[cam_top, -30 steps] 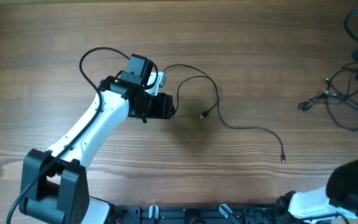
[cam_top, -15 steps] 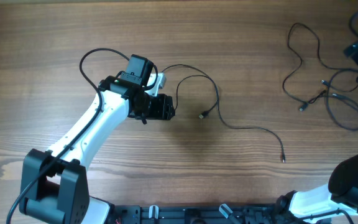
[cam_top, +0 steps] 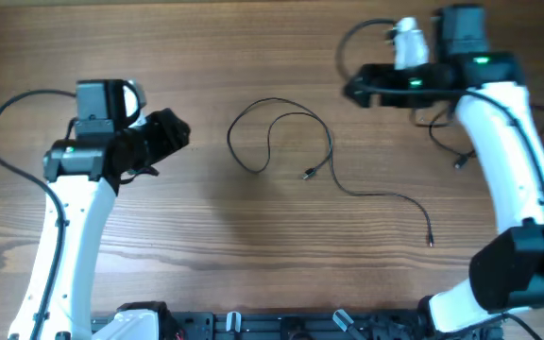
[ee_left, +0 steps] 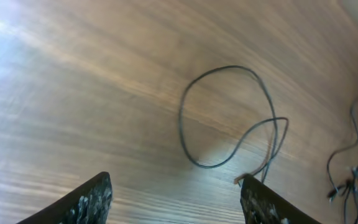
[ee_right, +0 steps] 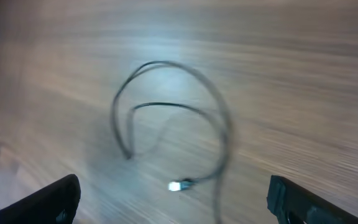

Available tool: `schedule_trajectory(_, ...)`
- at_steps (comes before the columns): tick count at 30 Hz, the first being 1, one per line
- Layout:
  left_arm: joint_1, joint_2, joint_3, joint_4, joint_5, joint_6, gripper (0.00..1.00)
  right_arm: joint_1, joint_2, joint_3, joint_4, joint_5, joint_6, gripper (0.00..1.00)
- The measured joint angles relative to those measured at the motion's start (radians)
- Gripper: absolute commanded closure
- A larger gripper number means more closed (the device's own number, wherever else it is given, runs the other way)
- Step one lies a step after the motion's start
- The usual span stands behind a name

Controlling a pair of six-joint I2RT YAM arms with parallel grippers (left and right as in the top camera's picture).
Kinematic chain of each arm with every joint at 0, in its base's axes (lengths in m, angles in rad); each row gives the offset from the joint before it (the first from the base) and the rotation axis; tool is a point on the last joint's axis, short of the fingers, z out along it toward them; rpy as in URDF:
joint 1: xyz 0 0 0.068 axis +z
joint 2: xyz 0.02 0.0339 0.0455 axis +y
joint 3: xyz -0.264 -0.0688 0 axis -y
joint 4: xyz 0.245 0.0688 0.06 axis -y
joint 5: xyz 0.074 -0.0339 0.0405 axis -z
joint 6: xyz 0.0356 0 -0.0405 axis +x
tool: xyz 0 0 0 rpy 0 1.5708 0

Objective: Untangle cables
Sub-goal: 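Reach the right gripper to the remaining cable and grasp it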

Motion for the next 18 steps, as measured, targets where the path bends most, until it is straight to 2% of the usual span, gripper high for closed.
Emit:
schedule_trajectory(5,0.089,0.000,0.000,-0.051,-0.003,-0.030,0.27,0.226,0.121,-0.010,0.028,0.007,0.082,0.03)
schedule_trajectory(9,0.095,0.000,0.000,-0.060,-0.003,-0.034,0.27,0.329,0.252,-0.010,0.078,0.014,0.105,0.11)
schedule_trajectory(12,0.095,0.000,0.000,-0.068,-0.003,-0.034,0.27,0.373,0.343,-0.011,0.133,0.021,0.151,0.12)
schedule_trajectory(15,0.095,0.000,0.000,-0.075,-0.003,-0.034,0.27,0.397,0.424,-0.014,0.187,0.023,0.205,0.20)
schedule_trajectory(16,0.095,0.000,0.000,-0.075,-0.003,-0.034,0.27,0.401,0.439,-0.014,0.214,0.015,0.219,0.25)
schedule_trajectory(18,0.095,0.000,0.000,-0.077,-0.003,-0.034,0.27,0.411,0.447,-0.014,0.254,0.019,0.239,0.42)
